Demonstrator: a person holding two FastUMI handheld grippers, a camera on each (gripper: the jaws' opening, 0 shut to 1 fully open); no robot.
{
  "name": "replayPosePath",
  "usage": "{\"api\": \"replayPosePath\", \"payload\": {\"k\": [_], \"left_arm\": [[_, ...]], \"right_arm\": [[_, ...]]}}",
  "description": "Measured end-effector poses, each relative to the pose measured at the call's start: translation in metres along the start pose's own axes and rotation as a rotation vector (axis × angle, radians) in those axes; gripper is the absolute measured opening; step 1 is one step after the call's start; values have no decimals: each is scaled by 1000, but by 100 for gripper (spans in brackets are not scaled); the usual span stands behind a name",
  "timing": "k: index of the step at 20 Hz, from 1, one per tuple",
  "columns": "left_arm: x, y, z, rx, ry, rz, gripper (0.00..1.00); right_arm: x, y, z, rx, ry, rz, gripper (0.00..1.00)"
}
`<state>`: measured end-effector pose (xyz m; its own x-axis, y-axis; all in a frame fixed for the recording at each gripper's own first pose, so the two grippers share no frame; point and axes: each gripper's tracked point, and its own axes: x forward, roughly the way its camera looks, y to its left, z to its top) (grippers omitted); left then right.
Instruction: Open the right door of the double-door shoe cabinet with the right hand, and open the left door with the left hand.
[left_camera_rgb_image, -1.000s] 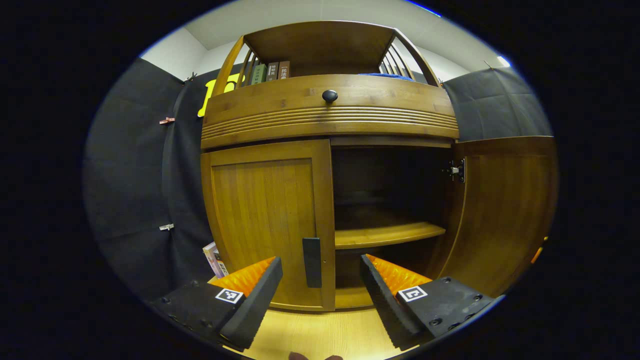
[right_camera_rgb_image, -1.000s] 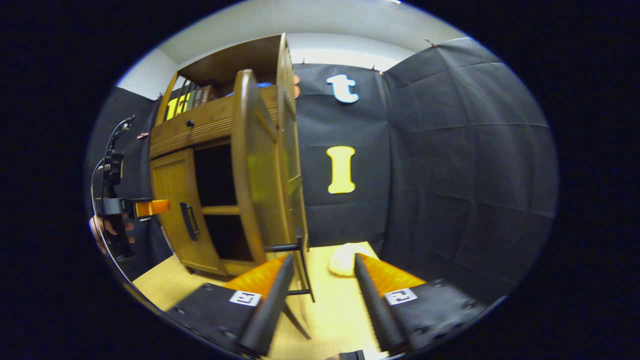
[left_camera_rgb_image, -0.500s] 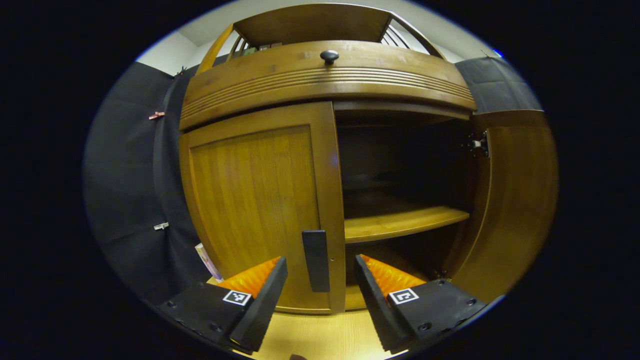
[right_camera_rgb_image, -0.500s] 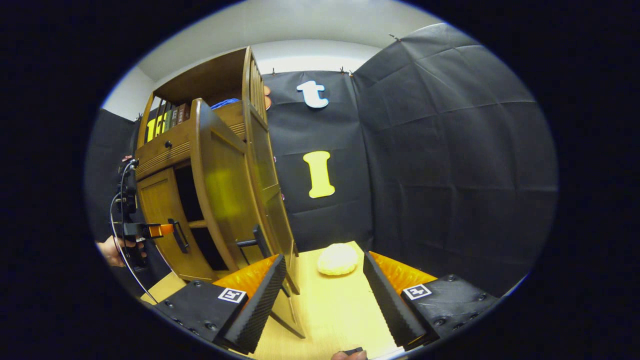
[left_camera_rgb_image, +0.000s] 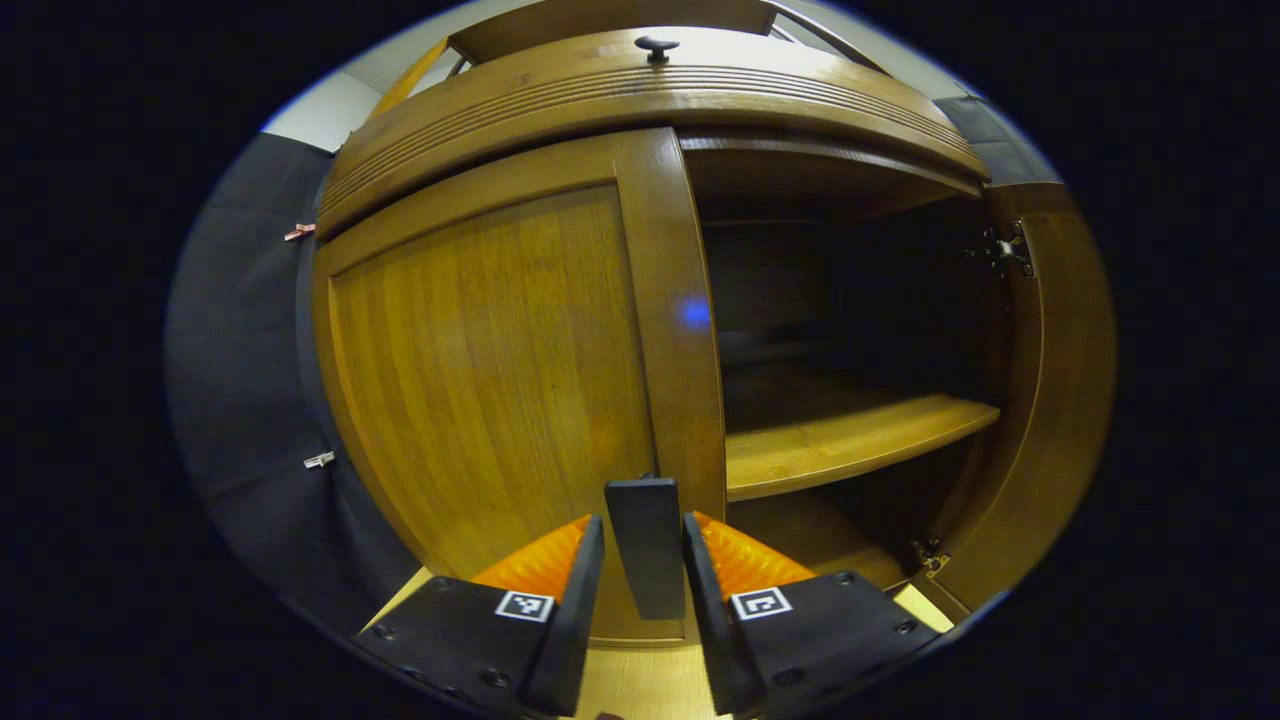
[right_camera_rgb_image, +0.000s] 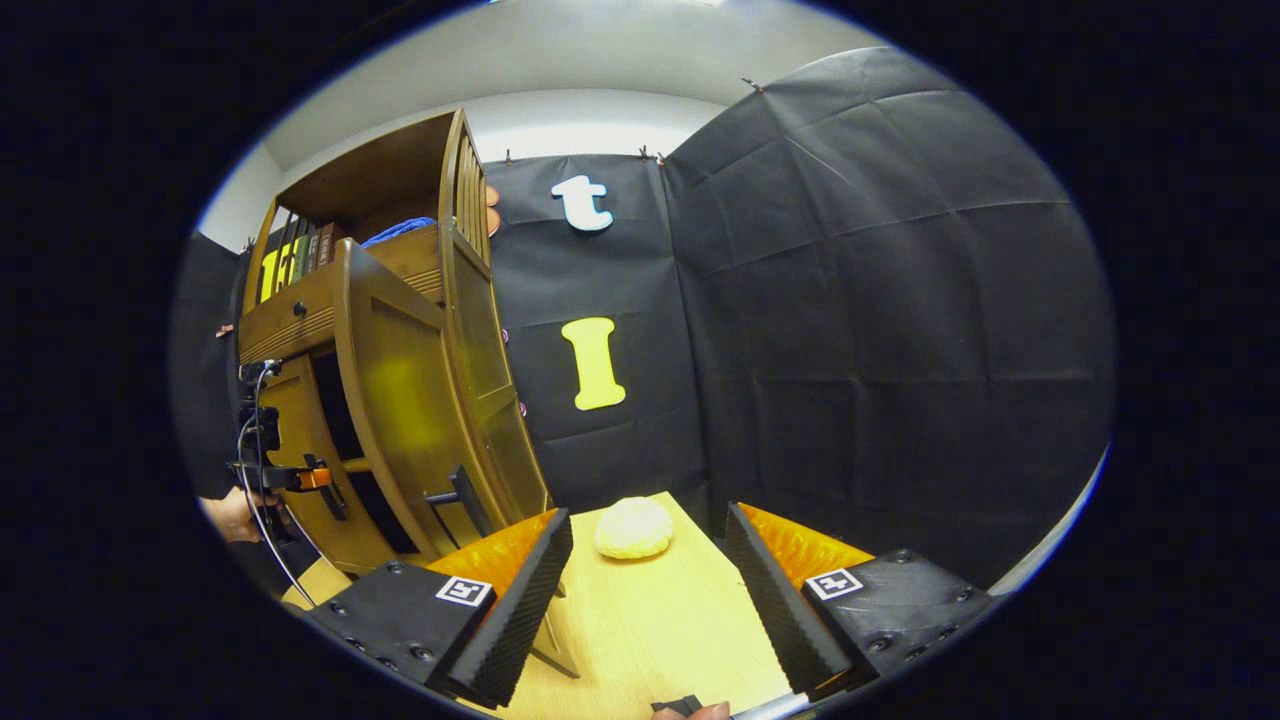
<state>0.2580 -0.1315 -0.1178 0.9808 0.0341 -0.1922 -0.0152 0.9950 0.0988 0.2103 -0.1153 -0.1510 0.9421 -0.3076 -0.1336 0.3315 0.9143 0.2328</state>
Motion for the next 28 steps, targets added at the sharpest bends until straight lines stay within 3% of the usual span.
{"api": "replayPosePath", "payload": {"k": [1,5,12,28], "left_arm": [[1,-1,-2,-7,9,-2,41],[2,0,-4,-50,23,-37,36],[-10,3,-5,-84,35,-66,31],[-112,48,-35,-36,28,-244,30]], "right_arm": [[-1,-2,1,-7,-6,-6,98],[1,-6,4,-26,-24,-28,98],[1,-7,5,-74,-27,-30,98],[-10,18,9,-101,-47,-94,98]]}}
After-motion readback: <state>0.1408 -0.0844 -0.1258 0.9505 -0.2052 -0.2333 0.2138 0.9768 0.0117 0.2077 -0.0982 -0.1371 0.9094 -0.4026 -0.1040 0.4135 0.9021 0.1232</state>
